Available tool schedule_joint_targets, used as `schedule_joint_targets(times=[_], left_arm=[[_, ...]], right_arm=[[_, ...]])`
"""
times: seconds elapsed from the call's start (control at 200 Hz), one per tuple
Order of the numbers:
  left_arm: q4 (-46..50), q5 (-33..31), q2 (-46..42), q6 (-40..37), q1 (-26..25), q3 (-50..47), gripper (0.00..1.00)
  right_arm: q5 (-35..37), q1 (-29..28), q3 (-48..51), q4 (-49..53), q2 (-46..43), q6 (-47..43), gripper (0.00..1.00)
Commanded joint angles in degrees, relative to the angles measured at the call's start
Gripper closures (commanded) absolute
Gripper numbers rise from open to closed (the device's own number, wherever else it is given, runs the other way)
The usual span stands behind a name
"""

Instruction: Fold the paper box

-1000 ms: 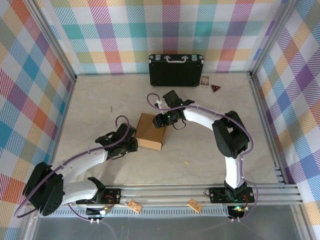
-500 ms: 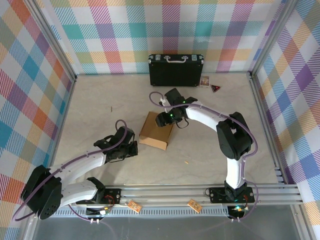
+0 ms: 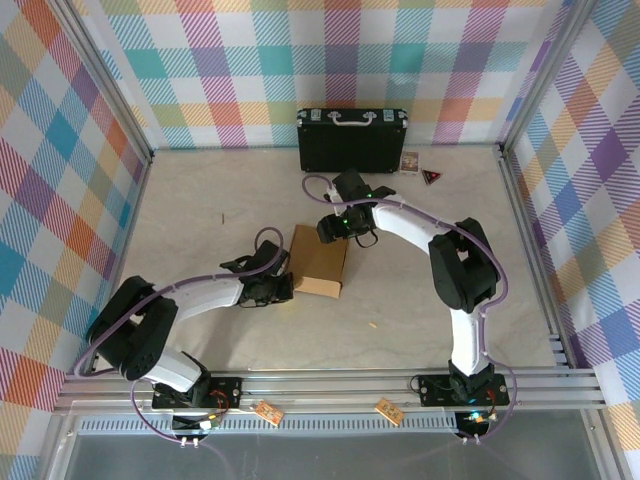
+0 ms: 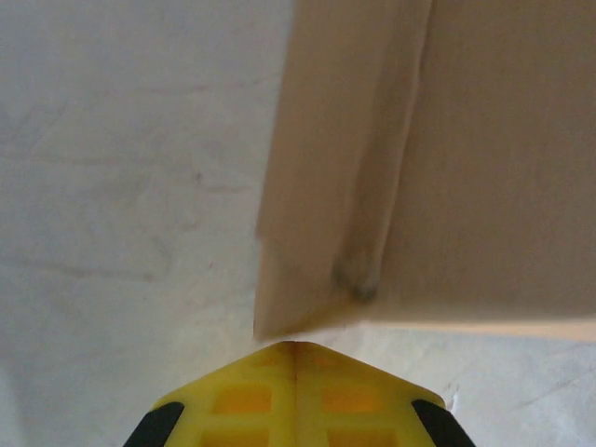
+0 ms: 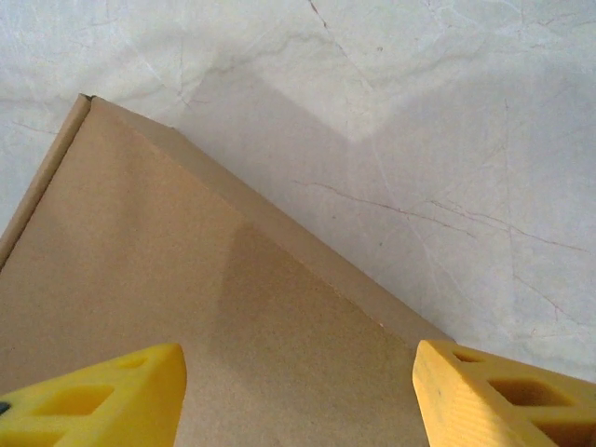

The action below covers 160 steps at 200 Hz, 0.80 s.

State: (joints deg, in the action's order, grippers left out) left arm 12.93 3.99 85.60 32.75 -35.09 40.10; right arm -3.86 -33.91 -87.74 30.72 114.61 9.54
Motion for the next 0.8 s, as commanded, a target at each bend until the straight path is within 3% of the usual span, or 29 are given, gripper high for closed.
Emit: schedule_joint_targets(times=[0.0,0.18,0.435,0.57,0.795], left_arm=[[-2.89,-0.51,1.50,-2.44,1.36,2.21,1.00],[-7.05,1.20,4.91,-4.57,3.62,2.95,1.00],[-8.06,0.16,2.43,-4.61,6.41,0.56,1.00],[-7.25,1.09,0.09,-3.33,7.39,-1.01,1.00],[-8.23,8.58,-5.74,-1.93,5.25,-6.35,1.00]], right_arm=[[-2.31,0.25,2.47,1.74,-0.44,-0.34,0.34],[-8.75,0.16,6.44,1.06,-2.40,0.37,0.36],[-14.65,0.15,11.91,2.22,-8.70,0.30,0.38],[-10.51,0.47,12.91,3.06,-13.13,-0.31,0.37],[-5.92,3.19,13.22,-0.80,-14.02,1.96,0.29]])
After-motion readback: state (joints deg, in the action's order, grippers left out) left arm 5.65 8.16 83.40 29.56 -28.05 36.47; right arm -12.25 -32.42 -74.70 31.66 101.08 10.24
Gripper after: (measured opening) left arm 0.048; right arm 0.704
